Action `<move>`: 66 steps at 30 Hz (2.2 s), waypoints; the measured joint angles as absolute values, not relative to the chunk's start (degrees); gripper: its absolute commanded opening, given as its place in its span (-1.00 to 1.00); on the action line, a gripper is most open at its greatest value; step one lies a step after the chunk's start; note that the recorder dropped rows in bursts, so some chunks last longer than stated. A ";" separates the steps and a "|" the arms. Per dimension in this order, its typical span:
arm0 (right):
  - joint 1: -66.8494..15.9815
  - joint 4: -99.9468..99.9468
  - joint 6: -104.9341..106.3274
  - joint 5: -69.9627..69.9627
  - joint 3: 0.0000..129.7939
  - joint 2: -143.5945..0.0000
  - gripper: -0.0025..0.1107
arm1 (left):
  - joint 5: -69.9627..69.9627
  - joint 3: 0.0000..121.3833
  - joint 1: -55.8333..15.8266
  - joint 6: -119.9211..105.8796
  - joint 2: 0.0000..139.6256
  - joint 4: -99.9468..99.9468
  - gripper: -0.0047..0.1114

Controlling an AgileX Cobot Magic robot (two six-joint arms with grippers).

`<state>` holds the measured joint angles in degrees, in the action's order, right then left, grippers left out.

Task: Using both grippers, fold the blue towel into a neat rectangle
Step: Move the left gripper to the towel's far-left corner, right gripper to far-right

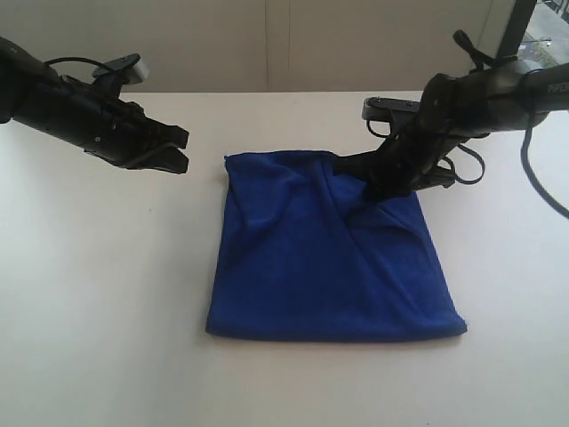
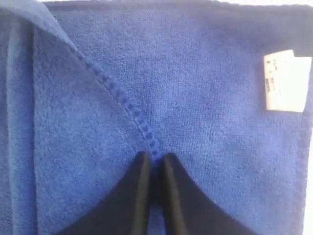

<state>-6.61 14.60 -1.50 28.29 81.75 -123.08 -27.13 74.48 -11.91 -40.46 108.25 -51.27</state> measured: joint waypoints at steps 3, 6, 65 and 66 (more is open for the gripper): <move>-6.61 14.60 -1.50 27.96 81.75 -123.18 -0.96 | -27.13 74.48 -11.91 -40.54 108.25 -51.27 -0.92; -6.61 14.60 -1.50 27.93 81.75 -123.18 -0.96 | -27.13 74.48 -11.91 -40.54 108.25 -51.27 -0.92; -6.61 4.91 -0.68 31.22 81.75 -112.45 -0.96 | -19.94 93.15 -15.97 -40.31 128.42 -62.53 -0.28; -6.61 4.91 -0.68 31.22 81.75 -112.45 -0.96 | -19.91 93.15 -15.97 -40.31 128.83 -62.79 -0.28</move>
<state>-6.61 4.91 -0.68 31.22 81.75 -112.45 -19.91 93.15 -15.97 -40.31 128.83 -62.79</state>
